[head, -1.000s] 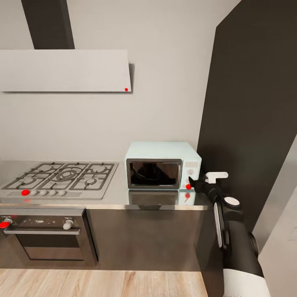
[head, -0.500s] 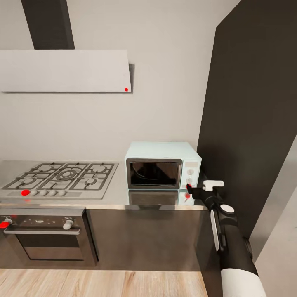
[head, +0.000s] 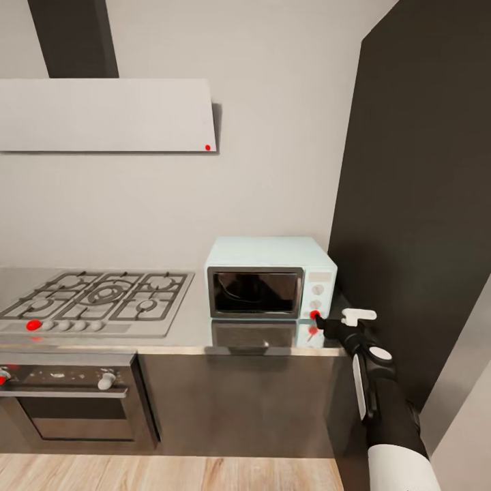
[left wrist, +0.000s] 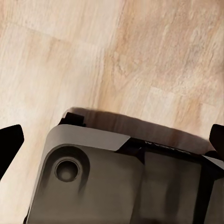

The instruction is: In the kitchen, take the popcorn bag from the countertop, put it into the microwave, and heat it until the popcorn is cooked so the cooked popcorn ends up inside the bag.

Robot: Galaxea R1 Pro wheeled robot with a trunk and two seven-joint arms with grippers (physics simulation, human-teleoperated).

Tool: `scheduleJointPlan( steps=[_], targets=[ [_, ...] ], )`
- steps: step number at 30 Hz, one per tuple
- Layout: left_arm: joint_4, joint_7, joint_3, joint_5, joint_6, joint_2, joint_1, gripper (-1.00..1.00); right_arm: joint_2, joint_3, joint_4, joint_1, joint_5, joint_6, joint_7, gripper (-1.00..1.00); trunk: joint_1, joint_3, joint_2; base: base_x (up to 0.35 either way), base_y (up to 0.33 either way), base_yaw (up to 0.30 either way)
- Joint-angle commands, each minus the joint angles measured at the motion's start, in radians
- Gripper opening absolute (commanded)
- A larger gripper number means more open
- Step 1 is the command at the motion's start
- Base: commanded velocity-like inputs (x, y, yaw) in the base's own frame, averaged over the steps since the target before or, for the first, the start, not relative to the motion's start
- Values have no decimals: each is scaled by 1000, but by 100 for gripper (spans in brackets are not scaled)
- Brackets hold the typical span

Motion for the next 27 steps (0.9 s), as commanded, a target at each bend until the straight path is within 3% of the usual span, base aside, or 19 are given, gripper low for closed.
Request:
scheduleJointPlan(
  steps=[1,11,18,27],
  targets=[
    [1,-4,-8,10,-3,-1,-1,100,1,-6,13,-1,11,-2,10,100,0,-1,-1,66,0,0],
    [1,-5,-8,9,-3,-1,-1,100,1,-9,143,-1,17,-95,9,100,0,-1,-1,7,0,0],
    [0,-5,-8,8,-3,-1,-1,100,1,-9,157,-1,13,-137,10,100,0,-1,-1,0,0,0],
    [0,-5,-10,5,-3,-2,-1,100,1,-15,238,-1,12,-286,3,100,0,-1,-1,0,0,0]
  ],
)
